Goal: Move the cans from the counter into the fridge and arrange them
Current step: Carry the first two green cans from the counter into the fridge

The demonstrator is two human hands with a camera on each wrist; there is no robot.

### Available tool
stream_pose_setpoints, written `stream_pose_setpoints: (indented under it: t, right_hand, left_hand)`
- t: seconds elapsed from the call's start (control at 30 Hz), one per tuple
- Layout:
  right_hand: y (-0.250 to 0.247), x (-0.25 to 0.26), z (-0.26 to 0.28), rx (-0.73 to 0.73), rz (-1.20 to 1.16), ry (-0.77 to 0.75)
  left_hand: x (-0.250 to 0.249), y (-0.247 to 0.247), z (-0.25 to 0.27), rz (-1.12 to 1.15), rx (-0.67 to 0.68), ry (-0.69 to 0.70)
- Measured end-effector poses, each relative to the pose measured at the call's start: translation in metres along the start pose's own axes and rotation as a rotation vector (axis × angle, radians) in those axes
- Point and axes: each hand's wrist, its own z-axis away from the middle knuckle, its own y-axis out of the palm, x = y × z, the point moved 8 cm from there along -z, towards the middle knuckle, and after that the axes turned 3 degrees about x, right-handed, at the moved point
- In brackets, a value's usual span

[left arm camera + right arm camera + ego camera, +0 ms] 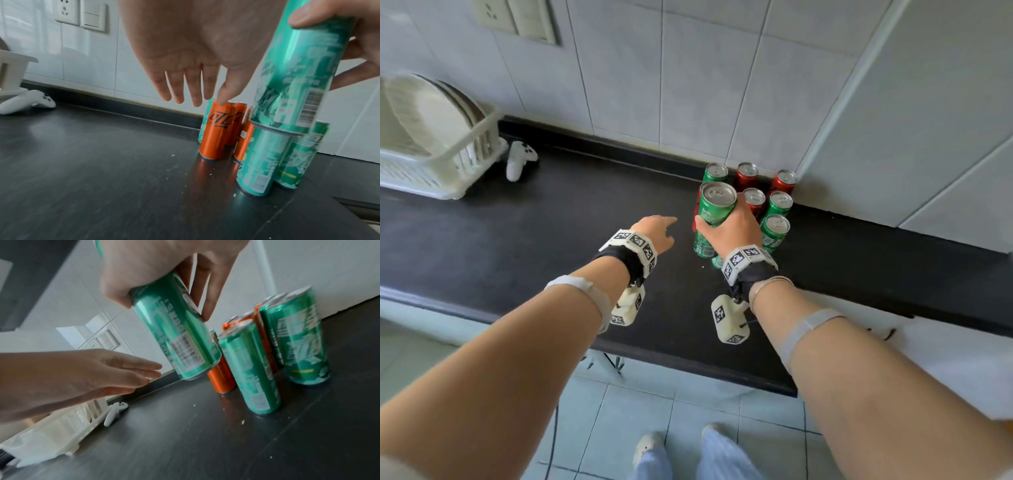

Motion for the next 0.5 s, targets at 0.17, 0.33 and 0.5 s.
stream_pose_setpoints:
  t: [0.17, 0.33, 0.5]
  right_hand:
    - [-0.036, -0.025, 0.01, -0.056, 0.03, 0.075]
    - [-0.054, -0.067, 0.014, -0.082, 0.021, 0.159]
    - [-0.059, -0.107, 0.015, -0.075, 0.05, 0.204]
  left_hand:
    - [-0.044, 0.015, -0.011, -0.053, 0.044, 0.134]
    - [-0.072, 0.047, -0.029, 0.047, 0.091, 0.118]
    - [-0.087, 0.071, -0.056, 0.156, 0.058, 0.037]
